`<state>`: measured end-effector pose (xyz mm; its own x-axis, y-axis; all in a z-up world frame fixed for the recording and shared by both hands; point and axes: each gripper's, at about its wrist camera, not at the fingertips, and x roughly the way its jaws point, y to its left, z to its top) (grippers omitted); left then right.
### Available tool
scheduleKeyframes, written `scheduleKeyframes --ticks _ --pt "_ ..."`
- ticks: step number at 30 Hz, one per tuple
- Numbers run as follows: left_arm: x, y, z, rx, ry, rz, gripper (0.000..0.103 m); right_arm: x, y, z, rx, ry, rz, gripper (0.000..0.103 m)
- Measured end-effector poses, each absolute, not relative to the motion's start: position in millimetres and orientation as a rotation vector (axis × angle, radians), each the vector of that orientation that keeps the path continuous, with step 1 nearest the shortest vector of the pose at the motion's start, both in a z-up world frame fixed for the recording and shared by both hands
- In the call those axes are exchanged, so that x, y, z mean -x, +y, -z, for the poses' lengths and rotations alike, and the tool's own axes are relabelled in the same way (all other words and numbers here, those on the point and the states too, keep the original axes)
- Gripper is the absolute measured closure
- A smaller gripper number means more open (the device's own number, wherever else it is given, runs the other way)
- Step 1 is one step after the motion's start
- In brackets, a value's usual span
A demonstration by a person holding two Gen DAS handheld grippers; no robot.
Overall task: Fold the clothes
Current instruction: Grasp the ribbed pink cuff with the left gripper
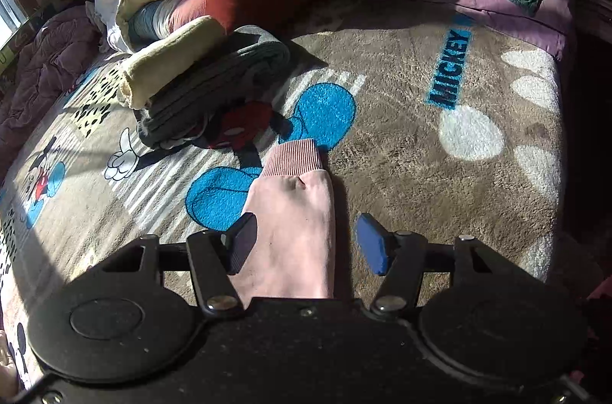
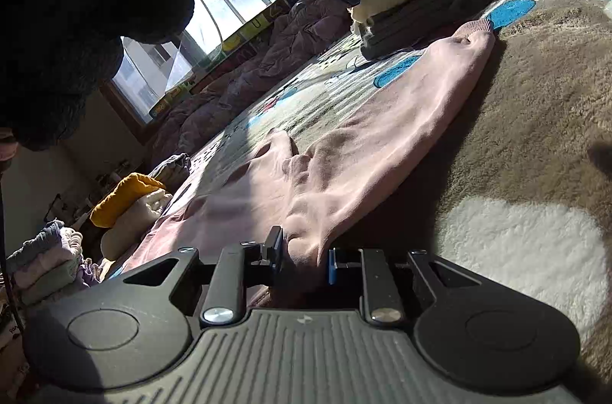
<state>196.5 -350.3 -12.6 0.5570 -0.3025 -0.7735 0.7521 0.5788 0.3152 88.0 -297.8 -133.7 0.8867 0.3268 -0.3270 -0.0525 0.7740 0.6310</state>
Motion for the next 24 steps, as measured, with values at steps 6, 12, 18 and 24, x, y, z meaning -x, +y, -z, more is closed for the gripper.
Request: scheduleKeyframes --ticks 6,12,18,24 --pt "-210.3 -394.9 58.0 -0.886 0.813 0.629 0.058 -89.0 -299.0 135.1 -0.662 0.437 -0.225 0.08" --pt "-215.3 -407.5 75.2 -0.98 0.752 0.494 0.084 -88.6 -300.7 135.6 -0.662 0.438 -0.229 0.08" --pt "-215.6 -381.4 45.7 -0.847 0.698 0.47 0.1 -89.2 -294.4 130.8 -0.604 0.447 -0.225 0.078" --pt "-211.3 -297.7 -39.7 -0.502 0.612 0.441 0.1 -86.8 -280.1 121.3 -0.489 0.452 -0.212 0.072"
